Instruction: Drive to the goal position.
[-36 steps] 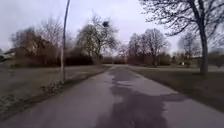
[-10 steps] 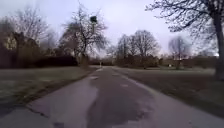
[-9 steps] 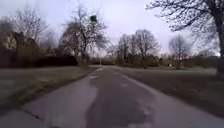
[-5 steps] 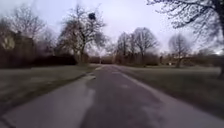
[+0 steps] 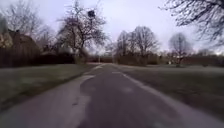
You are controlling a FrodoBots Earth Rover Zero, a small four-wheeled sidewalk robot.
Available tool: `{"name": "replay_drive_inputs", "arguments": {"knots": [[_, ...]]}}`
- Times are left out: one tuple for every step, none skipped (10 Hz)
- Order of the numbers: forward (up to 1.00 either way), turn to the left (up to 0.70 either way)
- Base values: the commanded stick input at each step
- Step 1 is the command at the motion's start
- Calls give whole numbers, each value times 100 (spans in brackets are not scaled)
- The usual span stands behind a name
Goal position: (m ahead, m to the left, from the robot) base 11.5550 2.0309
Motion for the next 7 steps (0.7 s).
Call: {"name": "replay_drive_inputs", "arguments": {"knots": [[100, 0], [100, 0], [100, 0], [100, 0], [100, 0], [100, 0], [100, 3]]}}
